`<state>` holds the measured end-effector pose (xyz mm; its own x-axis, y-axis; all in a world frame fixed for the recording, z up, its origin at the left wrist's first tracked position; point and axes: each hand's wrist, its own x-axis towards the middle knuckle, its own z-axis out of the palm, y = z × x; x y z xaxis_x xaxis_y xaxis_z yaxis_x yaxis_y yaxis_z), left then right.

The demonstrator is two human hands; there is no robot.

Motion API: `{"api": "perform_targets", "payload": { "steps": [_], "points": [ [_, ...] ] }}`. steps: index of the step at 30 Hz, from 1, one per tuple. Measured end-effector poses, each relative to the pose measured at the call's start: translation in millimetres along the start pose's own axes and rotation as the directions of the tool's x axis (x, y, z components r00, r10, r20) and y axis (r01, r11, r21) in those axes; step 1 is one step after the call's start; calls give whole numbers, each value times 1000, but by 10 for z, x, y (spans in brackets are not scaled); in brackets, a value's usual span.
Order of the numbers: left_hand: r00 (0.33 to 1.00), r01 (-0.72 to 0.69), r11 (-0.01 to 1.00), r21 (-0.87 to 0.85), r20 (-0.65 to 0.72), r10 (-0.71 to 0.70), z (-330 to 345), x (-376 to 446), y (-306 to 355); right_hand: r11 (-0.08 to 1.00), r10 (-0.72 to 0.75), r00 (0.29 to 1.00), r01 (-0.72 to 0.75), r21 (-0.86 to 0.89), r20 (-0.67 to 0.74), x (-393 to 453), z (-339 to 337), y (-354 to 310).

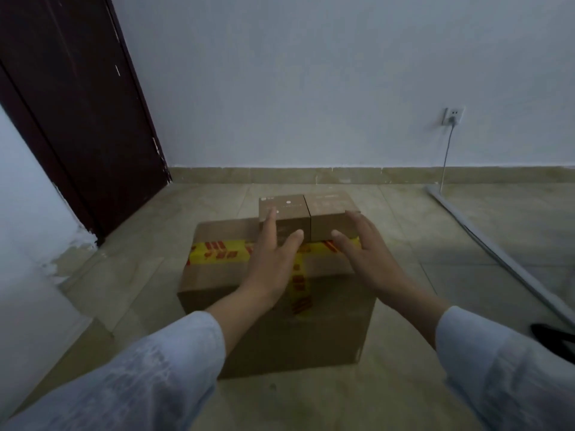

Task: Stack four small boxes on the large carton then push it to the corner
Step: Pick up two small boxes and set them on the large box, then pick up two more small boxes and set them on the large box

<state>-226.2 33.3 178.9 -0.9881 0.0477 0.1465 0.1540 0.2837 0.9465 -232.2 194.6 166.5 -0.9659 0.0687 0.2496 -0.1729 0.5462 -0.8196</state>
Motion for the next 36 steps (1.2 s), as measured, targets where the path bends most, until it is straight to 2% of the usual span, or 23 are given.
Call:
{"api": "perform_targets", "payload": {
  "steps": [7,11,13,20,26,29,32,34,36],
  "points": [
    [986,145,989,-32,88,-142,150,-815,-327,993,109,991,-113,46,83,-896,176,148],
    [942,311,950,-11,133,-307,245,-1436,-652,969,240,961,-245,18,135,-1614,314,372],
    [927,346,938,15,146,-344,262,-1664,-839,958,279,944,-285,12,177,-1914,361,488],
    [817,530,847,38,245,-522,414,-2558,-1648,878,464,830,-477,-38,309,-2999,569,1143],
    [639,613,739,278,375,-671,541,-3360,-2317,789,588,685,-602,-120,429,-3908,841,1625],
    [543,516,730,449,487,-684,590,-3625,-2528,800,586,655,-560,-215,477,-4242,918,1747],
    [412,278,742,610,623,-665,546,-3760,-2606,863,493,649,-278,-422,580,-4362,924,1797],
    [364,55,733,678,670,-647,499,-3795,-2614,859,478,541,-122,-497,692,-4333,890,1782],
    [336,-63,700,711,676,-656,451,-3784,-2666,844,462,424,59,-533,779,-4301,837,1817]
  ]
}}
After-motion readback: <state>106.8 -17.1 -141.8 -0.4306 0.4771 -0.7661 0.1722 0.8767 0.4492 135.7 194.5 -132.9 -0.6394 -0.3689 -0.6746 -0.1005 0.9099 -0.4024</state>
